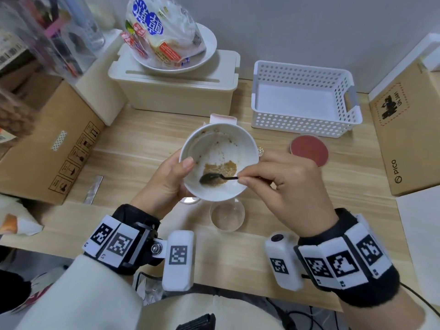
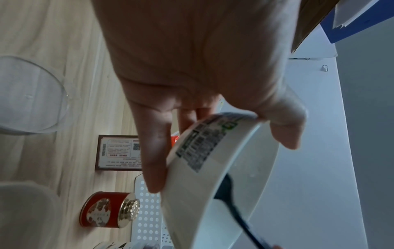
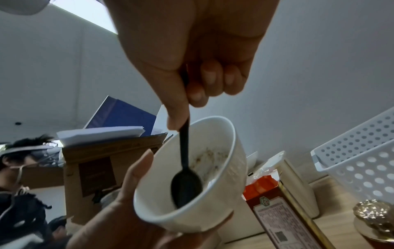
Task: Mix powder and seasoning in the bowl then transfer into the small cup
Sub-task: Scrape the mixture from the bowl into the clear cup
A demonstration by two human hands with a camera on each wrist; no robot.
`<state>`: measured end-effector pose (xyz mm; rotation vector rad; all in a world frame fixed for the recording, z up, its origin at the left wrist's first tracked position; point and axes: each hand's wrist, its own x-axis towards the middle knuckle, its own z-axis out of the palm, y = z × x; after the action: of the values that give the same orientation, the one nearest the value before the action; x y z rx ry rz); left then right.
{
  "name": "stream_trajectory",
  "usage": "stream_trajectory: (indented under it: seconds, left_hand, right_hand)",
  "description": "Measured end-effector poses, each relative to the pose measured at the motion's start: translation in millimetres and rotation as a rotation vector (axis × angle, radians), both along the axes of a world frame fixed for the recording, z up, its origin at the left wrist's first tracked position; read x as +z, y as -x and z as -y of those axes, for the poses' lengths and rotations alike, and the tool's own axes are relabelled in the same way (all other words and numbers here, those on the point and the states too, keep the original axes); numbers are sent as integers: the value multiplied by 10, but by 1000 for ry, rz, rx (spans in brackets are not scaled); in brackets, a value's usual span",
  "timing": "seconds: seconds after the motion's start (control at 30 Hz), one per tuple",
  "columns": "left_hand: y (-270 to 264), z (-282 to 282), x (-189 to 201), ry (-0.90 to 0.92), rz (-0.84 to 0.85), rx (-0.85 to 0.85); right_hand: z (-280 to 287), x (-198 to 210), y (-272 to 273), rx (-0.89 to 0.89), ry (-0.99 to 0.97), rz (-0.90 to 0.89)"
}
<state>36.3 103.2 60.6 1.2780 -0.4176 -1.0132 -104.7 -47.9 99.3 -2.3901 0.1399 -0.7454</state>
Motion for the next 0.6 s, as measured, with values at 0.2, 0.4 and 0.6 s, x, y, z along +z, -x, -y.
stream_trajectory:
  seconds: [0.2,0.4,0.6]
  left_hand:
    - [28,25,-18,26,5,16]
    - [33,72,-12,23,8,56]
    - [51,112,14,52,-11,71]
  right_hand:
    - [22,-10,10,-52,62,-14]
    - [77,66,129,-202,132,72]
    - [-91,-44,107,-121,64,2]
